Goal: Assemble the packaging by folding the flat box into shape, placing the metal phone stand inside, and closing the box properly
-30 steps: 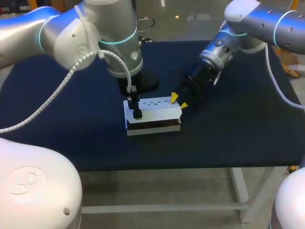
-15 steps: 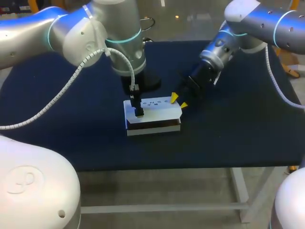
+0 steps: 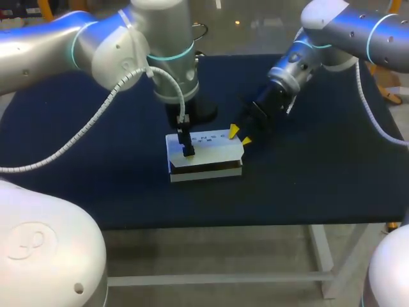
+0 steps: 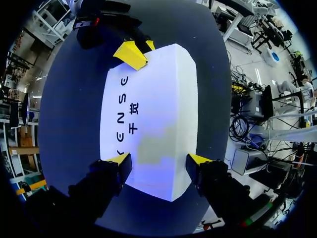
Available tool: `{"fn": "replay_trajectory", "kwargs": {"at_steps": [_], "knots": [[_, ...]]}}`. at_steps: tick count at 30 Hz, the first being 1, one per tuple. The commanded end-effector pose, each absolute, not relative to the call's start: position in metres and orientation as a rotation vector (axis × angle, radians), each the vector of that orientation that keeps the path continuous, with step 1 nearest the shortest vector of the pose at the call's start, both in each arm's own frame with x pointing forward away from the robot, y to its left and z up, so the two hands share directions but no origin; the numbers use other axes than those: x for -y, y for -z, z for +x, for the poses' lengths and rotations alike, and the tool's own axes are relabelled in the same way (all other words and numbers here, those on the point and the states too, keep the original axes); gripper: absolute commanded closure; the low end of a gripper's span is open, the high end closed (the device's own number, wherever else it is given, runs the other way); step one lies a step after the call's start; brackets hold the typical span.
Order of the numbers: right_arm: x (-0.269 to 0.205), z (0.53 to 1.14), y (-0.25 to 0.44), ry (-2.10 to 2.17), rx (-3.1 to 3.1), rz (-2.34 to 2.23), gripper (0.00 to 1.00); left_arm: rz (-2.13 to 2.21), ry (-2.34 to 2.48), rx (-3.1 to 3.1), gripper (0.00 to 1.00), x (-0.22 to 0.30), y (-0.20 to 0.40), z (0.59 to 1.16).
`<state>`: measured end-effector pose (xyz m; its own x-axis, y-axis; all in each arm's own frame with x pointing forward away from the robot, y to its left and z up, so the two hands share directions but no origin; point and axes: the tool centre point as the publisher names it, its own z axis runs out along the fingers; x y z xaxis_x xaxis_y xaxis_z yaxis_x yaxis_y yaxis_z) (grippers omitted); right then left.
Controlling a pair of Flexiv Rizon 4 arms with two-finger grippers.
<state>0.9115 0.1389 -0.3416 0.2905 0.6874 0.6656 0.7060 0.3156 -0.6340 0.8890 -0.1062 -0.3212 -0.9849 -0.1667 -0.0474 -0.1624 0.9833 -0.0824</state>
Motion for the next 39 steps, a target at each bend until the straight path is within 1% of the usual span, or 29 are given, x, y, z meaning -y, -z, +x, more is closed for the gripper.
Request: {"fn": "replay_trajectory", "kwargs": {"at_steps": [1, 10, 12, 13, 16, 17, 21, 24, 27, 29, 30, 36, 39], "knots": [[-0.139, 0.912, 0.342, 0.018, 1.41, -1.382, 0.65, -0.264, 0.117, -3.061, 0.24, 0.108, 0.326, 0.89], [-0.139, 0.912, 0.342, 0.018, 1.41, -1.382, 0.65, -0.281, 0.115, -2.996, 0.23, 0.109, 0.331, 0.89], [-0.139, 0.912, 0.342, 0.018, 1.41, -1.382, 0.65, -0.28, 0.115, -2.982, 0.25, 0.109, 0.332, 0.891], [-0.139, 0.912, 0.342, 0.018, 1.41, -1.382, 0.65, -0.276, 0.108, -2.969, 0.29, 0.11, 0.333, 0.891], [-0.139, 0.912, 0.342, 0.018, 1.41, -1.382, 0.65, -0.286, 0.086, -2.941, 0.27, 0.111, 0.335, 0.89], [-0.139, 0.912, 0.342, 0.018, 1.41, -1.382, 0.65, -0.289, 0.082, -2.937, 0.33, 0.112, 0.336, 0.891], [-0.139, 0.912, 0.342, 0.018, 1.41, -1.382, 0.65, -0.313, 0.075, -2.916, 0.49, 0.114, 0.338, 0.892], [-0.139, 0.912, 0.342, 0.018, 1.41, -1.382, 0.65, -0.33, 0.063, -2.902, 0.53, 0.115, 0.339, 0.893], [-0.139, 0.912, 0.342, 0.018, 1.41, -1.382, 0.65, -0.322, 0.059, -2.894, 0.55, 0.116, 0.34, 0.894], [-0.139, 0.912, 0.342, 0.018, 1.41, -1.382, 0.65, -0.326, 0.052, -2.888, 0.61, 0.117, 0.341, 0.894], [-0.139, 0.912, 0.342, 0.018, 1.41, -1.382, 0.65, -0.327, 0.05, -2.887, 0.62, 0.117, 0.341, 0.894], [-0.139, 0.912, 0.342, 0.018, 1.412, -1.382, 0.66, -0.326, 0.035, -2.876, 0.66, 0.116, 0.341, 0.895], [-0.14, 0.911, 0.343, 0.015, 1.413, -1.385, 0.66, -0.32, 0.033, -2.874, 0.66, 0.115, 0.342, 0.894]]}}
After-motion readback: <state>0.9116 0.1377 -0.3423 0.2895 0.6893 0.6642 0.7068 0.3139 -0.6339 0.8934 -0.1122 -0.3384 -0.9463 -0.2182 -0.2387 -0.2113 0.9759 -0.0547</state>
